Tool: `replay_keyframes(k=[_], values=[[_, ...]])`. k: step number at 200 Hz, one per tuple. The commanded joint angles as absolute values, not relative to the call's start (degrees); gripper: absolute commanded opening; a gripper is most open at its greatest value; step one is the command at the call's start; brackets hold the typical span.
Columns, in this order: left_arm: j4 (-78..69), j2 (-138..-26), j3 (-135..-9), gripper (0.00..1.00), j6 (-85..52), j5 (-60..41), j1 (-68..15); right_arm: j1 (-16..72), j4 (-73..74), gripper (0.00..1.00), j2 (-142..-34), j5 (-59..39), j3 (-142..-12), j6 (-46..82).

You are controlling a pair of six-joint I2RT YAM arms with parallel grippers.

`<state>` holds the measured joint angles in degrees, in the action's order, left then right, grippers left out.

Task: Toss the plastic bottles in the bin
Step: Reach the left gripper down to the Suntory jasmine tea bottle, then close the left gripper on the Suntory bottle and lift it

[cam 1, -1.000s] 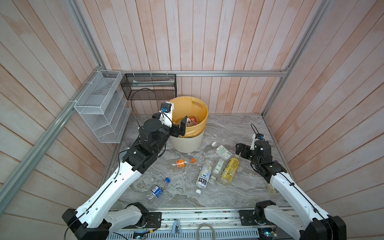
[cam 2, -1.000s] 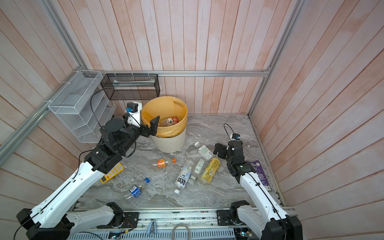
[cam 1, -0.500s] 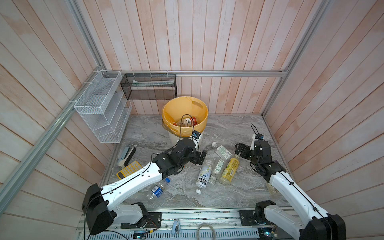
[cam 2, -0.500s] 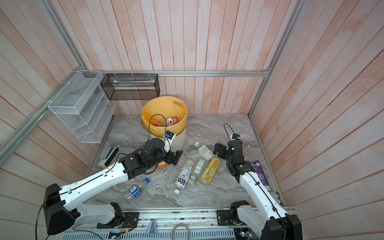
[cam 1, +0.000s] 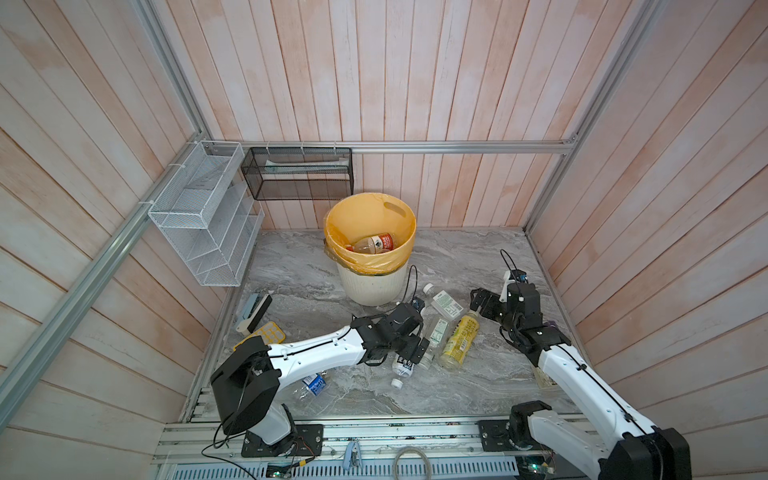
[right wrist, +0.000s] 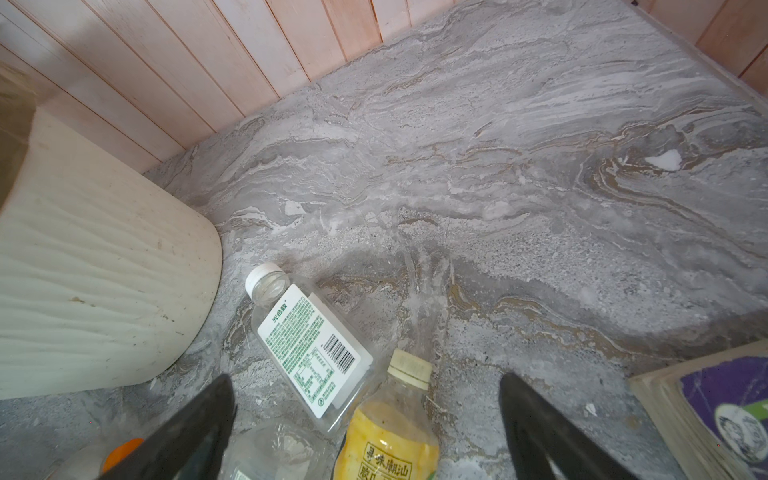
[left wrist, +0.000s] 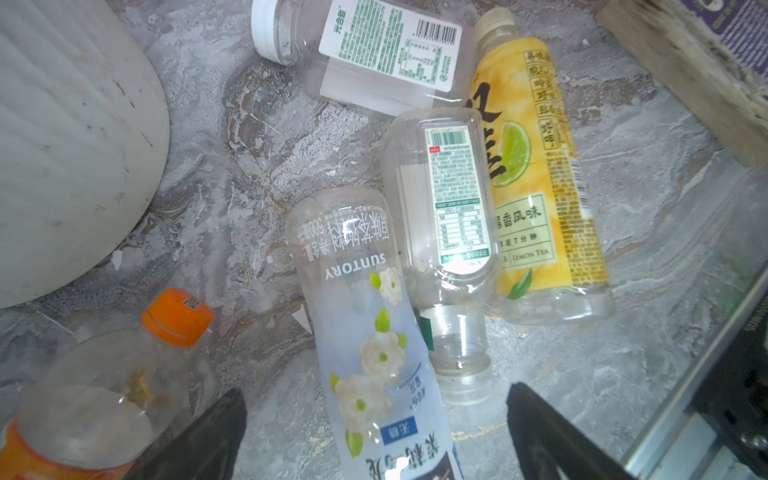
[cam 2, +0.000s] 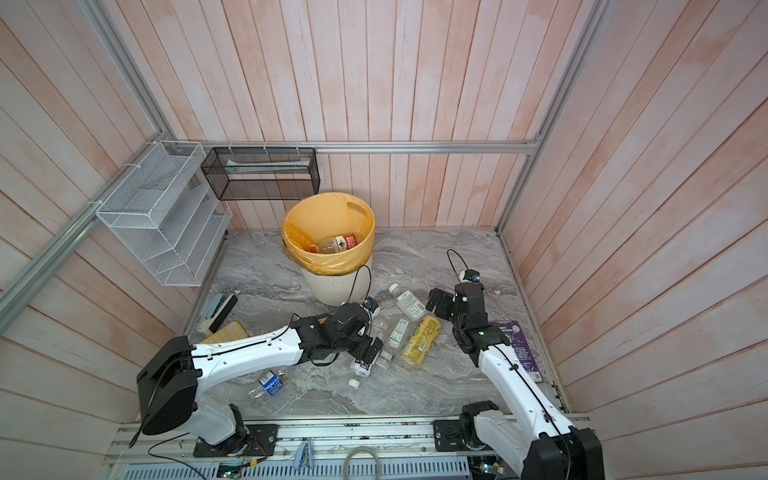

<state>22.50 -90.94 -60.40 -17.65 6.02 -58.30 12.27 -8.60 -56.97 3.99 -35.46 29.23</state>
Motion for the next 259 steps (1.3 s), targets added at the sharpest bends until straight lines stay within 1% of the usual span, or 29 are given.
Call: replay_keyframes(k=[1, 32, 66, 163, 172, 200, 234, 259], values=[[20.4, -93.5, -60.2, 0.98, -19.2, 5.8, -58.4, 12.1, -8.2, 0.99, -56.4, 4.3, -34.6, 29.8], [20.1, -97.4, -61.1, 0.96, -19.3, 6.3, -58.1, 12.2, -8.5, 0.99, -56.0, 4.8, -34.4, 29.5], [18.9, -99.1, -60.0, 0.89, -20.5, 3.7, -56.3, 12.1, -9.1, 0.99, -55.3, 5.3, -33.9, 29.3], [21.9, -104.4, -61.6, 0.88, -19.4, 2.7, -55.9, 12.1, -9.0, 0.99, -55.0, 5.7, -33.5, 28.9], [21.7, -104.2, -61.4, 0.86, -19.3, 2.6, -55.9, 12.1, -9.0, 0.99, -55.1, 5.8, -33.4, 28.9], [21.4, -102.8, -61.2, 0.74, -19.4, 2.5, -55.9, 12.1, -8.8, 0.99, -55.2, 5.7, -33.2, 29.0], [19.6, -97.9, -60.1, 0.67, -20.0, 2.8, -56.3, 12.1, -8.7, 0.99, -55.4, 5.7, -33.2, 29.1], [17.1, -91.3, -58.4, 0.62, -20.0, 4.1, -56.7, 12.1, -8.4, 0.99, -55.7, 5.6, -33.2, 29.1]])
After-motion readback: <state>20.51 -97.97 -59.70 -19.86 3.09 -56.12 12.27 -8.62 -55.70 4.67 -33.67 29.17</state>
